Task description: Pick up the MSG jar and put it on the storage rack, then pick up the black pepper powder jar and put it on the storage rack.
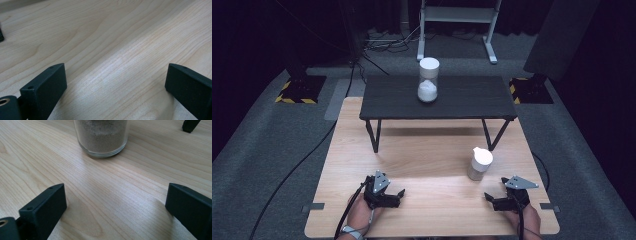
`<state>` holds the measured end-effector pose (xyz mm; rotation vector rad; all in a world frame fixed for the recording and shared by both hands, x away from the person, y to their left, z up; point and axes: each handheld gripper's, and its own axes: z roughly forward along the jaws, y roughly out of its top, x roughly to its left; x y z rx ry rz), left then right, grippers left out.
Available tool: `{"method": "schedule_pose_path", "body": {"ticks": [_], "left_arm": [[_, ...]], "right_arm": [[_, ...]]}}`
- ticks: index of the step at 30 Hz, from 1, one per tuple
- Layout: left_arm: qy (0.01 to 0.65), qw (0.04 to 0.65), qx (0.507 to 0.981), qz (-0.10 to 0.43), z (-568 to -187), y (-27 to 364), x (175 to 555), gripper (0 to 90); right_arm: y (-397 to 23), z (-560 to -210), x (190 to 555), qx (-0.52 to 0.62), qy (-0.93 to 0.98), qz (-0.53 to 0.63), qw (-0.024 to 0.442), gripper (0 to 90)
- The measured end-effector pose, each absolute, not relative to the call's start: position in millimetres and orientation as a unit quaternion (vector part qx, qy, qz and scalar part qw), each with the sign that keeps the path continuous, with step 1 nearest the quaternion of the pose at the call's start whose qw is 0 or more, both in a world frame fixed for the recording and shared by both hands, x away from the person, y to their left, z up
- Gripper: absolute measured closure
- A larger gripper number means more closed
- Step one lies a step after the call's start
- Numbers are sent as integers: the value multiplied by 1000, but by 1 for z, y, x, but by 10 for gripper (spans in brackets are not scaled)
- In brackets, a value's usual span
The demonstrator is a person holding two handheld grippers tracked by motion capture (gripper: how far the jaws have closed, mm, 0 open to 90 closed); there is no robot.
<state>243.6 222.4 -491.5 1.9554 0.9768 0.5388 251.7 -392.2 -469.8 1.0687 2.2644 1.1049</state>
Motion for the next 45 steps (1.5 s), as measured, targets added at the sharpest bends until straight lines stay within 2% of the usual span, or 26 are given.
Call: {"method": "schedule_pose_path", "body": {"ticks": [23,35,45], "left_arm": [[392,429,784,217,-491,222,244,39],[392,430,784,217,-491,222,244,39],[394,428,783,218,-491,221,244,39]], "right_arm": [[-391,-467,254,385,812,390,198,21],[-397,-455,254,397,804,405,178,3],[-396,-427,237,361,782,455,226,3]]}}
